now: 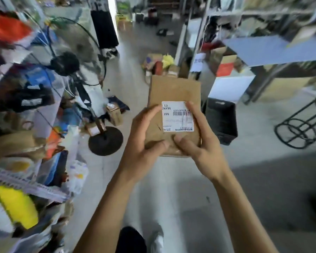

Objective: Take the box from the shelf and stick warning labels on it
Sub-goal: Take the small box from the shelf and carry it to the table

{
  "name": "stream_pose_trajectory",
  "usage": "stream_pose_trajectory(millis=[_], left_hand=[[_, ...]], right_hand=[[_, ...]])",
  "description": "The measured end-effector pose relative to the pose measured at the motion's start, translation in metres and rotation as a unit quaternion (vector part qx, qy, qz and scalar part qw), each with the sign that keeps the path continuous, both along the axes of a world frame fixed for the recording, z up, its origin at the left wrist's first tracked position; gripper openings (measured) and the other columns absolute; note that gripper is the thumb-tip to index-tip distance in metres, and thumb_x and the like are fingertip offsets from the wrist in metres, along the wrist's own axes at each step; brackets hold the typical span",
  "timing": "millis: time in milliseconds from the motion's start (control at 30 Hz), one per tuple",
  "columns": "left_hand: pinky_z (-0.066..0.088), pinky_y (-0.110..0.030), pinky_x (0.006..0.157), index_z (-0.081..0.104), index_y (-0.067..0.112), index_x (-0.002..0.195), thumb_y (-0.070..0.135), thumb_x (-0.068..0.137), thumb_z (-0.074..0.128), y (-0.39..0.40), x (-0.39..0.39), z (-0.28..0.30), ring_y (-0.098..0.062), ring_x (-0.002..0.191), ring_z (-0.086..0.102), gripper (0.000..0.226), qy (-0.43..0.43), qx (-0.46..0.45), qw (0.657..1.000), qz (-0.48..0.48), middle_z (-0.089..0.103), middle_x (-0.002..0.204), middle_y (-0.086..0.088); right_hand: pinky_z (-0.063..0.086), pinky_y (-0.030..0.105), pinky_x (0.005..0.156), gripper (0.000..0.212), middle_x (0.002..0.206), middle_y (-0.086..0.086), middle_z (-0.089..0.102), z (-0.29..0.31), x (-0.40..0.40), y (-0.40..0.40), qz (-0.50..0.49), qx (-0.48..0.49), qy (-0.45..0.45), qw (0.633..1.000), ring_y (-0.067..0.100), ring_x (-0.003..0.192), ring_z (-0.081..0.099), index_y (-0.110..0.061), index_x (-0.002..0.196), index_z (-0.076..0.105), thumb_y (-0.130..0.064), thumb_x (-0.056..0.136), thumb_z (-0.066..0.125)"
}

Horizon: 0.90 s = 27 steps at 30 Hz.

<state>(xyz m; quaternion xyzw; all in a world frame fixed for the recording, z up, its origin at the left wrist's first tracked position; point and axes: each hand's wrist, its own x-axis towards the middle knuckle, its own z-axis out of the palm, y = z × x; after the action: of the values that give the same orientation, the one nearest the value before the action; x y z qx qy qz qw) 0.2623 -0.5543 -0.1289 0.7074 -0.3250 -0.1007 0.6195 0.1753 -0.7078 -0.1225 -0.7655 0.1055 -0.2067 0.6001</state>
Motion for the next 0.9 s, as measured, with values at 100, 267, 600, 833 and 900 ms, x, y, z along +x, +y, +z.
stream_pose_trajectory(millis=[100,267,600,833,900], left_hand=[[0.031,-0.020,0.117,0.043,0.026,0.146,0.024,0.073,0.062,-0.055,0.013,-0.006,-0.008,0.143,0.038,0.076,0.014,0.019,0.998,-0.065,0.042,0.151,0.001],[0.035,-0.015,0.113,0.044,0.028,0.145,0.010,0.075,0.062,-0.147,0.044,-0.017,-0.002,0.140,0.040,0.074,0.030,0.030,0.985,-0.166,0.043,0.149,0.005],[0.032,-0.012,0.113,0.045,0.036,0.141,0.012,0.074,0.064,-0.336,0.113,-0.024,-0.005,0.145,0.036,0.073,0.047,0.028,0.939,-0.340,0.039,0.154,-0.001],[0.031,-0.007,0.109,0.046,0.024,0.144,0.005,0.074,0.061,-0.475,0.114,-0.029,-0.002,0.144,0.037,0.075,0.052,0.024,0.906,-0.420,0.040,0.154,0.000],[0.031,-0.008,0.110,0.046,0.026,0.144,0.005,0.074,0.061,-0.516,0.111,-0.031,-0.002,0.143,0.037,0.075,0.050,0.025,0.901,-0.430,0.040,0.154,0.000]], right_hand=[[0.039,0.044,0.114,0.074,0.147,-0.011,0.050,-0.010,-0.005,-0.042,-0.063,0.017,0.009,0.998,0.009,0.135,0.048,-0.038,0.145,0.041,-0.017,0.080,0.071],[0.041,0.036,0.113,0.076,0.147,-0.016,0.049,-0.022,0.003,-0.112,-0.167,0.010,0.036,0.985,0.002,0.134,0.047,-0.038,0.146,0.039,-0.021,0.081,0.073],[0.044,0.037,0.110,0.075,0.142,-0.015,0.053,-0.020,0.037,-0.244,-0.340,0.014,0.048,0.939,0.007,0.131,0.051,-0.040,0.144,0.040,-0.021,0.080,0.073],[0.041,0.036,0.112,0.077,0.145,-0.014,0.049,-0.026,0.032,-0.355,-0.421,0.002,0.057,0.905,0.005,0.133,0.048,-0.040,0.146,0.037,-0.024,0.080,0.072],[0.042,0.038,0.112,0.076,0.145,-0.015,0.049,-0.030,0.028,-0.393,-0.433,0.011,0.054,0.900,0.005,0.132,0.049,-0.042,0.145,0.037,-0.025,0.080,0.072]])
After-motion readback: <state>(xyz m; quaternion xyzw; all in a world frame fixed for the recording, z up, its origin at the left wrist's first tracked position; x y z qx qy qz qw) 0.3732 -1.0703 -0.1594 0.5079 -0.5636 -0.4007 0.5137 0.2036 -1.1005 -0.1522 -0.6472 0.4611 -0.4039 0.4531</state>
